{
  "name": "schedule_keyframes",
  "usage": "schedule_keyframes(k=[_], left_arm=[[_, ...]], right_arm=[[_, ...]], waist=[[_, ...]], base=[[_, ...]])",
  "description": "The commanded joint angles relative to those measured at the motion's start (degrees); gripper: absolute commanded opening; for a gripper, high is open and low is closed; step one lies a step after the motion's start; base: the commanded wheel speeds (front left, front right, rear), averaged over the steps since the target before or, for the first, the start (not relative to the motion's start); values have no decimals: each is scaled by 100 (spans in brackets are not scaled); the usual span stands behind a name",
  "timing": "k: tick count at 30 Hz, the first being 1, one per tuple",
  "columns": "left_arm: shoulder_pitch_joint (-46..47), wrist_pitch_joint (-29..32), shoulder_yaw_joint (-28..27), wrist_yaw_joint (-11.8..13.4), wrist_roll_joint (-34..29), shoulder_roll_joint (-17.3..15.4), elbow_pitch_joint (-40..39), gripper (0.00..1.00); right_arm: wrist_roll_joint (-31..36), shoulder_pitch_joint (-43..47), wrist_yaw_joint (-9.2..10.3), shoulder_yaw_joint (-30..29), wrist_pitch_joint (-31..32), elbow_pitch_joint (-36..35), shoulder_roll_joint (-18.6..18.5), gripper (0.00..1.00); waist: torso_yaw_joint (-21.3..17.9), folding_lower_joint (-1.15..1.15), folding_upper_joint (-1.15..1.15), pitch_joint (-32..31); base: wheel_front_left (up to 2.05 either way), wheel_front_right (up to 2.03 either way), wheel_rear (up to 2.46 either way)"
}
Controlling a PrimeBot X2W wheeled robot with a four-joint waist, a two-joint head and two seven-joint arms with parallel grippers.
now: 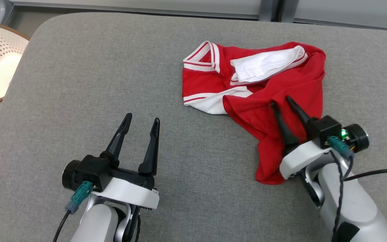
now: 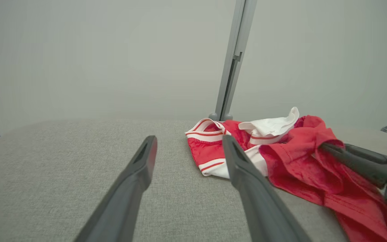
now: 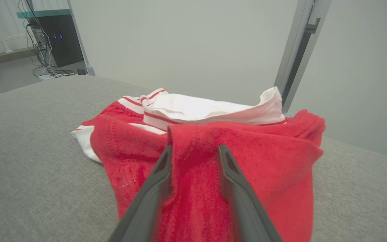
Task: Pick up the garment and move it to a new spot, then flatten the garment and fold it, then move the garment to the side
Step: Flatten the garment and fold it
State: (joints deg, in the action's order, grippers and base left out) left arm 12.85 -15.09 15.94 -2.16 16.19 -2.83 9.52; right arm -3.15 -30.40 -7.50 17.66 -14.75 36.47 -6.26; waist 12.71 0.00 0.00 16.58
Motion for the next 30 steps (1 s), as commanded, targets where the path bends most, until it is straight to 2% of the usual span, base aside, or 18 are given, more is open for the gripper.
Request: schedule_keyframes(k=[1,6,10,14,21,25,28,29,30], left_arm=[[55,-8,-7,40,27,-16,-17,100],[-48,-9,-103,35,-18,-16,62,100],[-7,-9,-113,-19,-47,-15,69,100],[43,-8,-96,-26,-58,-17,42,100],[146,-8,60,0,11,-17,1,100],[202,-8,113,18,61,-17,21,100],[210,-9,139,26,32,-17,64,100],[229,-8,146,25,26,-18,78,100],[250,-9,155,22,19,-16,90,100]], right_arm=[[59,-62,2,-198,-38,17,-6,0],[39,80,2,-684,-48,-207,45,0],[-41,204,2,-1012,-48,-469,-98,0],[-172,251,2,-1442,18,-769,-480,0],[-398,18,2,-1774,537,-1010,-1481,0],[-519,-211,2,-1912,722,-708,-1868,0],[-478,-425,2,-2006,856,-246,-1970,0],[-421,-487,2,-2010,905,-83,-1999,100],[-415,-555,2,-1977,881,27,-1980,100]], waist=[[27,0,0,29],[-157,0,0,-122],[-271,0,0,-196],[-394,0,0,-231],[-416,0,0,-42],[-383,0,0,63],[-374,0,0,116],[-370,0,0,126],[-364,0,0,128]], base=[[0,0,0],[0,0,0],[0,0,0],[0,0,0],[0,0,0],[0,0,0],[0,0,0],[0,0,0],[0,0,0]])
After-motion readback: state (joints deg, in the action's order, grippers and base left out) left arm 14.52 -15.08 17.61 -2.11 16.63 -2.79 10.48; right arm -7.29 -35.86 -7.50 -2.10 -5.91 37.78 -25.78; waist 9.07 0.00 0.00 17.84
